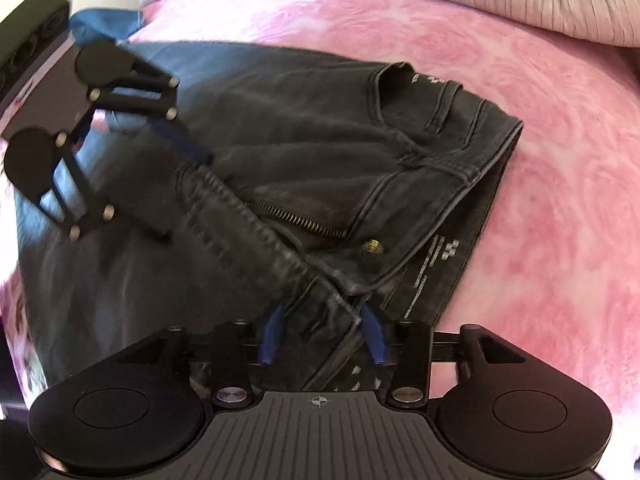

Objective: Fold clothes
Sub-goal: 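Grip the waistband at the fly with the right tool and smooth it flat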

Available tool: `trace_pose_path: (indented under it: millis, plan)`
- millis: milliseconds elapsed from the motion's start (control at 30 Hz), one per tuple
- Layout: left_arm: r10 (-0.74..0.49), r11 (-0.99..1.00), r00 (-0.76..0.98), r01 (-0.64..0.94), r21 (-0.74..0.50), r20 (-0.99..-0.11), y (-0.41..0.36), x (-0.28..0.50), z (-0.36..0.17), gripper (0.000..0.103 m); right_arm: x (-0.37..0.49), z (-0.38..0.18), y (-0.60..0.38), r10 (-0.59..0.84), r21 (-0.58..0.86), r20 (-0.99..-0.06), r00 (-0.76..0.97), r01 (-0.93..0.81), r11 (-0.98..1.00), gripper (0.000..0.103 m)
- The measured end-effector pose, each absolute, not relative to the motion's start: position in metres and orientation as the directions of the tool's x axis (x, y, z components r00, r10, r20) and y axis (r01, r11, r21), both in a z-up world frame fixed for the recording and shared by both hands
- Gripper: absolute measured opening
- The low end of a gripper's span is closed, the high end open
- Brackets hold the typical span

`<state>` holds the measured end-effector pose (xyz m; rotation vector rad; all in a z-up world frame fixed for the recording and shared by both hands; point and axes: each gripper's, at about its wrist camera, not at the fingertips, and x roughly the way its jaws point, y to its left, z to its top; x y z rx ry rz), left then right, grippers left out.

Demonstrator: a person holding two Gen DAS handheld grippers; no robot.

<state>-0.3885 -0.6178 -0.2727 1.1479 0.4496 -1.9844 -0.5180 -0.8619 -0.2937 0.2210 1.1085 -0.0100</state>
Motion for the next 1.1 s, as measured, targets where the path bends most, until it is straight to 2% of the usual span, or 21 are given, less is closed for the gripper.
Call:
trace_pose_path:
  millis: [133, 233, 267, 300, 333, 567, 667, 933, 1033, 1100]
  plan:
    - [-0.452, -0.627, -0.279, 0.775, 0.079, -0.847, -0.618, -0.389, -0.275, 0.054, -0.53, -0.297, -0.871, 0.113, 0.252, -0.879, 0.464, 0.25, 0.935, 0.048]
    - [-0.456, -0.621, -0.278, 0.78, 0.079, -0.846, -0.617, -0.389, -0.276, 0.055, -0.538, -0.303, -0.886, 0.223, 0.44, -0.829, 0.514, 0.351, 0.826, 0.047]
    - [-0.457, -0.62, -0.277, 0.781, 0.079, -0.845, -0.616, -0.389, -0.276, 0.055, -0.54, -0.305, -0.891, 0.261, 0.498, -0.807, 0.53, 0.375, 0.782, 0.042]
    - [-0.458, -0.618, -0.276, 0.782, 0.08, -0.845, -0.616, -0.389, -0.276, 0.055, -0.54, -0.304, -0.891, 0.263, 0.501, -0.806, 0.53, 0.376, 0.779, 0.021]
    - [-0.459, -0.618, -0.275, 0.782, 0.081, -0.845, -0.616, -0.389, -0.275, 0.055, -0.541, -0.302, -0.891, 0.262, 0.501, -0.806, 0.531, 0.376, 0.779, 0.016]
    - [-0.497, -0.578, -0.262, 0.811, 0.09, -0.827, -0.616, -0.385, -0.262, 0.055, -0.532, -0.239, -0.874, 0.132, 0.358, -0.805, 0.579, 0.295, 0.886, 0.009]
    - [-0.508, -0.555, -0.251, 0.827, 0.091, -0.824, -0.62, -0.383, -0.26, 0.055, -0.52, -0.227, -0.872, 0.091, 0.291, -0.8, 0.592, 0.251, 0.923, 0.009]
    - [-0.487, -0.544, -0.236, 0.835, 0.081, -0.841, -0.629, -0.388, -0.266, 0.055, -0.502, -0.289, -0.895, 0.084, 0.271, -0.858, 0.507, 0.307, 0.912, 0.011]
    - [-0.48, -0.545, -0.241, 0.836, 0.071, -0.844, -0.627, -0.39, -0.268, 0.056, -0.51, -0.279, -0.893, 0.059, 0.251, -0.865, 0.499, 0.328, 0.911, 0.023]
    - [-0.479, -0.543, -0.242, 0.837, 0.069, -0.844, -0.628, -0.392, -0.271, 0.056, -0.517, -0.275, -0.895, 0.036, 0.252, -0.856, 0.516, 0.356, 0.9, 0.042]
